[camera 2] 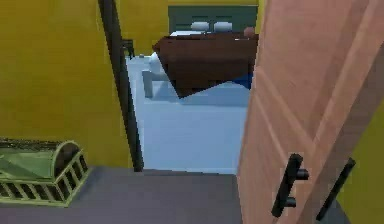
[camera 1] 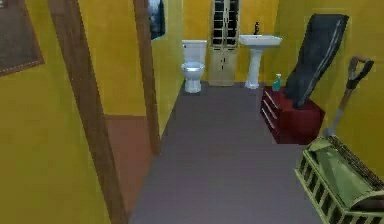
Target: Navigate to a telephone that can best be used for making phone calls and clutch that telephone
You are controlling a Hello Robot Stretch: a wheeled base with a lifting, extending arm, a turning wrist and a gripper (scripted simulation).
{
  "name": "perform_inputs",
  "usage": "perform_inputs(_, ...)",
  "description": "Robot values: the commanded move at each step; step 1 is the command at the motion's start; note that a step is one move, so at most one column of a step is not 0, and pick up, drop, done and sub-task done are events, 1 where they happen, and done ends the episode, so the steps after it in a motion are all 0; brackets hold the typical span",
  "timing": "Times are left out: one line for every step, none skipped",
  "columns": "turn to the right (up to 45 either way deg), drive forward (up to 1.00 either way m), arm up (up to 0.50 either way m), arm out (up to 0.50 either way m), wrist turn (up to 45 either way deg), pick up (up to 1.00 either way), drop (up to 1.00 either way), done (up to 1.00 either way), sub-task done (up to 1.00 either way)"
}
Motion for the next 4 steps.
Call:
perform_inputs(0.0, 1.00, 0.00, 0.00, 0.0, 0.00, 0.00, 0.00, 0.00)
perform_inputs(-42.0, 0.00, 0.00, 0.00, 0.0, 0.00, 0.00, 0.00, 0.00)
perform_inputs(0.0, 0.45, 0.00, 0.00, 0.0, 0.00, 0.00, 0.00, 0.00)
perform_inputs(-33.0, 0.00, 0.00, 0.00, 0.0, 0.00, 0.00, 0.00, 0.00)
